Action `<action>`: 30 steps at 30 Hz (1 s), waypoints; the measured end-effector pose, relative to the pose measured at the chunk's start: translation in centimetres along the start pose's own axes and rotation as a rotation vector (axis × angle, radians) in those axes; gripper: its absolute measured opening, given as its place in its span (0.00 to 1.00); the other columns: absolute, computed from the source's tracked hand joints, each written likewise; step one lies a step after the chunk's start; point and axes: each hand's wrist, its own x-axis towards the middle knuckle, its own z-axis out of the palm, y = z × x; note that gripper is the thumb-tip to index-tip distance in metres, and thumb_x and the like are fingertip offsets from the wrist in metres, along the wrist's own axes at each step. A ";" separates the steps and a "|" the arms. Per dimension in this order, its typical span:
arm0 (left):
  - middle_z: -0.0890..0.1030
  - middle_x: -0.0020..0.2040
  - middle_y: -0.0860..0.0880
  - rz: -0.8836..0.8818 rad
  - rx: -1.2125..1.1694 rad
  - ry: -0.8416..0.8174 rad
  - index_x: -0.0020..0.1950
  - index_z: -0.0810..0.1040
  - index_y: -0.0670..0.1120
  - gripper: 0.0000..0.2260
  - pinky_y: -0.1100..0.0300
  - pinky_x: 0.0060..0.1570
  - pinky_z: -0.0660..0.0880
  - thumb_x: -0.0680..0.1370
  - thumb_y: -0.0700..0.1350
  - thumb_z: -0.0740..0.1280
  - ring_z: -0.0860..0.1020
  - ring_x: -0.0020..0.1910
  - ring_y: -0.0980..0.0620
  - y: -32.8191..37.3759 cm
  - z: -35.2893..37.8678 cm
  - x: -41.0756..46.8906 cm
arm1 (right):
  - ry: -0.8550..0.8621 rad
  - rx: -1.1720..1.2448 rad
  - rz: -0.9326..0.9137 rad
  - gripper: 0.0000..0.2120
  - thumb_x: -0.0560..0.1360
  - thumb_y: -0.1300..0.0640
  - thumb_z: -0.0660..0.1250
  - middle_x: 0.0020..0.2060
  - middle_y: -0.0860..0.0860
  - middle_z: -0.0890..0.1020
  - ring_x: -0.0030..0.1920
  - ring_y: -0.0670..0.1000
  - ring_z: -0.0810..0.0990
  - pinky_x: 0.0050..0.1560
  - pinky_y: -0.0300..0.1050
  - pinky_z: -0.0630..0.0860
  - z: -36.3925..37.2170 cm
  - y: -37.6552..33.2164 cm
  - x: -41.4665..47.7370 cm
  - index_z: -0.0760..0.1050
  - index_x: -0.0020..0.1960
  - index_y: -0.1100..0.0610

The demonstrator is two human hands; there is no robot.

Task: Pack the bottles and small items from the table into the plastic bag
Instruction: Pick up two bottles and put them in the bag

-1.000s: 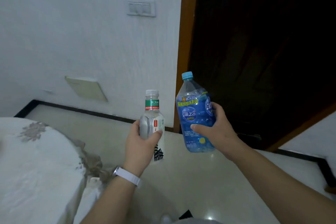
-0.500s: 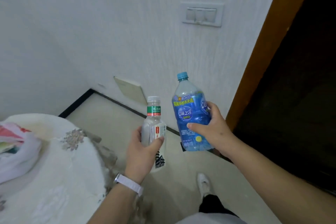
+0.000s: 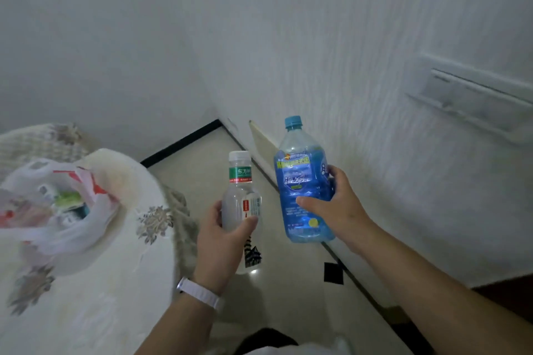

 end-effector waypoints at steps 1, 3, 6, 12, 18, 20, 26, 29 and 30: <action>0.84 0.48 0.53 -0.022 -0.012 0.023 0.57 0.77 0.53 0.19 0.48 0.47 0.81 0.69 0.47 0.77 0.83 0.44 0.55 -0.2 -0.2 1.1 | -0.025 -0.017 0.011 0.34 0.67 0.60 0.79 0.55 0.45 0.78 0.51 0.45 0.83 0.50 0.47 0.81 0.7 0.1 1.4 0.64 0.65 0.43; 0.83 0.50 0.53 -0.069 -0.043 0.069 0.60 0.76 0.52 0.21 0.50 0.48 0.81 0.69 0.48 0.77 0.83 0.45 0.55 -1.0 -0.8 3.6 | -0.069 -0.048 0.023 0.34 0.67 0.60 0.79 0.56 0.47 0.78 0.52 0.47 0.82 0.52 0.50 0.81 2.6 0.1 4.4 0.64 0.65 0.43; 0.83 0.51 0.52 -0.122 -0.108 0.145 0.61 0.75 0.51 0.22 0.51 0.48 0.81 0.70 0.46 0.77 0.83 0.46 0.54 -2.3 -1.7 8.1 | -0.128 -0.099 0.017 0.34 0.68 0.59 0.78 0.55 0.45 0.78 0.52 0.45 0.82 0.51 0.47 0.81 6.2 -0.5 8.9 0.64 0.65 0.43; 0.81 0.50 0.53 -0.145 -0.187 0.231 0.62 0.74 0.50 0.22 0.70 0.32 0.74 0.70 0.46 0.76 0.81 0.43 0.58 -3.1 -4.8 18.6 | -0.222 -0.173 -0.005 0.35 0.69 0.61 0.78 0.56 0.46 0.77 0.49 0.43 0.83 0.38 0.36 0.79 14.2 -3.2 18.3 0.63 0.68 0.47; 0.80 0.51 0.54 -0.130 -0.242 0.312 0.62 0.72 0.52 0.23 0.70 0.33 0.75 0.71 0.45 0.76 0.81 0.44 0.58 -2.5 -11.0 27.2 | -0.337 -0.226 -0.081 0.34 0.68 0.61 0.78 0.56 0.45 0.77 0.47 0.41 0.83 0.38 0.36 0.79 23.7 -6.8 26.1 0.63 0.66 0.46; 0.80 0.51 0.55 -0.141 -0.258 0.365 0.62 0.71 0.54 0.23 0.66 0.37 0.78 0.71 0.46 0.76 0.81 0.45 0.58 -2.7 -12.9 28.9 | -0.398 -0.241 -0.074 0.35 0.68 0.60 0.78 0.57 0.45 0.77 0.47 0.40 0.83 0.38 0.36 0.79 26.7 -7.2 27.9 0.63 0.67 0.46; 0.80 0.53 0.53 -0.235 -0.284 0.540 0.62 0.71 0.53 0.23 0.56 0.45 0.81 0.71 0.46 0.76 0.82 0.48 0.54 -5.4 -17.3 33.3 | -0.607 -0.290 -0.049 0.34 0.68 0.60 0.79 0.56 0.44 0.77 0.48 0.42 0.83 0.41 0.39 0.81 34.5 -6.9 33.2 0.64 0.66 0.45; 0.81 0.53 0.52 -0.291 -0.287 0.660 0.64 0.72 0.50 0.24 0.61 0.43 0.79 0.70 0.45 0.76 0.82 0.47 0.57 -6.9 -18.6 35.6 | -0.724 -0.317 -0.017 0.35 0.67 0.60 0.79 0.56 0.43 0.77 0.48 0.40 0.83 0.41 0.38 0.80 38.2 -6.3 36.5 0.64 0.67 0.45; 0.81 0.52 0.53 -0.313 -0.291 0.723 0.63 0.72 0.51 0.23 0.64 0.41 0.77 0.70 0.44 0.76 0.81 0.46 0.59 -7.3 -19.2 36.7 | -0.784 -0.320 0.003 0.36 0.67 0.61 0.79 0.56 0.43 0.77 0.48 0.40 0.83 0.40 0.38 0.80 40.0 -6.0 38.1 0.64 0.67 0.45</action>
